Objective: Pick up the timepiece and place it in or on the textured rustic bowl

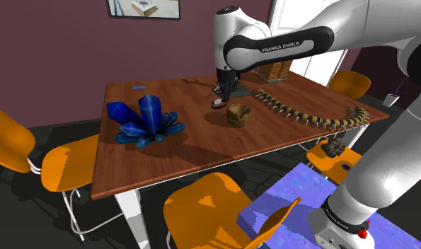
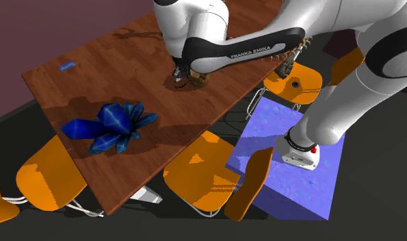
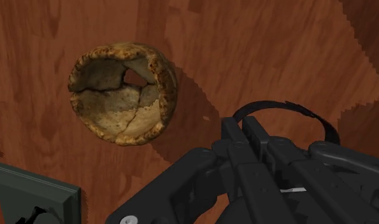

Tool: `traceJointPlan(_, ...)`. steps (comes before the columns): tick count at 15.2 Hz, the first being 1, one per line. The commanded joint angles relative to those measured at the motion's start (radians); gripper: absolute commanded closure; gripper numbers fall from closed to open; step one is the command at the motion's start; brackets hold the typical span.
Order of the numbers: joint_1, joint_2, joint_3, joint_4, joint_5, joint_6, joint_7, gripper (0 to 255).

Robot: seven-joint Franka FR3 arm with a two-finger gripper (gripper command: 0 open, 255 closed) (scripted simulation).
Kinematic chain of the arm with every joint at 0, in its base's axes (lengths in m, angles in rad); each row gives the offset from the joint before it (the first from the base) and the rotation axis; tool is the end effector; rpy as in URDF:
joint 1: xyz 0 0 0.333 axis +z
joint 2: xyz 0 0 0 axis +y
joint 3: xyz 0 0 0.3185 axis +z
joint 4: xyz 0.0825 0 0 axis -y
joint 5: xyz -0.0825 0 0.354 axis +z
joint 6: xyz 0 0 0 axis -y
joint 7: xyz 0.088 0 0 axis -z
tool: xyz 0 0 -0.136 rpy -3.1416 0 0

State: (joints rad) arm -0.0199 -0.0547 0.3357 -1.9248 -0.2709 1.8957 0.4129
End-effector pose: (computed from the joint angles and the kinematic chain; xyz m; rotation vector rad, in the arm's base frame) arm 0.5024 0.1386 0.4987 2.8867 -0.0191 0.1720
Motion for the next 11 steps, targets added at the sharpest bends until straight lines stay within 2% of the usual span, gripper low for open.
traceJointPlan(1,-0.021,-0.007,-0.024,-0.01,0.001,0.017,-0.046,255)
traceJointPlan(11,-0.133,-0.007,-0.155,-0.008,0.007,0.075,-0.282,255)
